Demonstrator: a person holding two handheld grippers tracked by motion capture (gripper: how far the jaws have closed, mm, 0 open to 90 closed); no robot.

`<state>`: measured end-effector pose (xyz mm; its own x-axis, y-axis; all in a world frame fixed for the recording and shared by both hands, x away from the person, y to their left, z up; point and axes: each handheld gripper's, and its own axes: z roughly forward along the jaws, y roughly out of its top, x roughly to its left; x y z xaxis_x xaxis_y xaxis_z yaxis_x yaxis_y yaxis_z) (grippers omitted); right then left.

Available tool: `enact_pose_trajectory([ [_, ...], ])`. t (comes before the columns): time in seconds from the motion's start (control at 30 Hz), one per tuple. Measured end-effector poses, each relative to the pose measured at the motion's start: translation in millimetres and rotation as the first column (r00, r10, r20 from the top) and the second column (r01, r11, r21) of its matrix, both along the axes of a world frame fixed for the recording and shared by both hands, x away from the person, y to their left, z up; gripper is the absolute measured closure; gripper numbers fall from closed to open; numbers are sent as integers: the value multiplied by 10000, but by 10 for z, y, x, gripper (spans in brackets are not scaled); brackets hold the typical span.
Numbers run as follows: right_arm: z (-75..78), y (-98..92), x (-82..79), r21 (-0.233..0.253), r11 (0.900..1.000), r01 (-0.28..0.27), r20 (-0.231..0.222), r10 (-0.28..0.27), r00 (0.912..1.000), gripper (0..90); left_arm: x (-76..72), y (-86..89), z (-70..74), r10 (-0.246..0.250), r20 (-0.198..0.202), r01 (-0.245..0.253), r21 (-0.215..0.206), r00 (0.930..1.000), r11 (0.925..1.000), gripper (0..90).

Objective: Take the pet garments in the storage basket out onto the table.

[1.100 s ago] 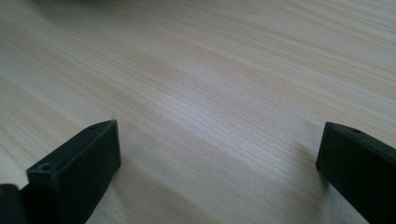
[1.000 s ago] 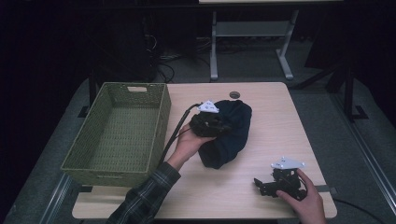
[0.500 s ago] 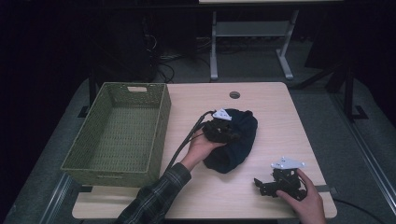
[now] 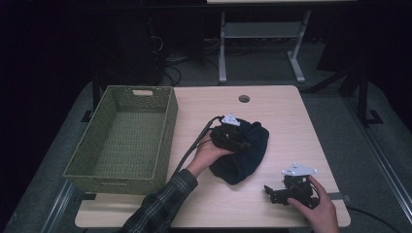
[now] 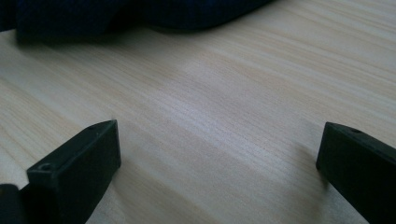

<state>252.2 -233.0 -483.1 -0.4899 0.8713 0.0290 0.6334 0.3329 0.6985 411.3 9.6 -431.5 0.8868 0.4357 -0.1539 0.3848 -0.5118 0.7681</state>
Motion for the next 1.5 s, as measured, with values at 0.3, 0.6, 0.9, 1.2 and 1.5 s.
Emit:
enact_pose_trajectory([
  [0.3,-1,-2,1,-11,10000,-12,23,12,10000,0,-17,103,103,100,74,-99,-35,9999,9999,144],
  [0.6,2,-1,-1,-16,10000,-3,-15,3,10000,0,-140,246,249,116,301,-104,-386,9995,9992,143],
  [0.9,1,-3,0,-37,10000,-17,-9,17,10000,0,-282,392,265,257,434,-240,-379,9987,9990,143],
  [1.2,1,-5,-3,-34,10000,-44,-4,44,10000,0,-465,651,268,648,598,-624,-403,9961,9972,143],
  [1.5,1,-5,-3,-36,10000,-44,-3,44,10000,0,-640,866,227,931,545,-915,-323,9942,9953,143],
])
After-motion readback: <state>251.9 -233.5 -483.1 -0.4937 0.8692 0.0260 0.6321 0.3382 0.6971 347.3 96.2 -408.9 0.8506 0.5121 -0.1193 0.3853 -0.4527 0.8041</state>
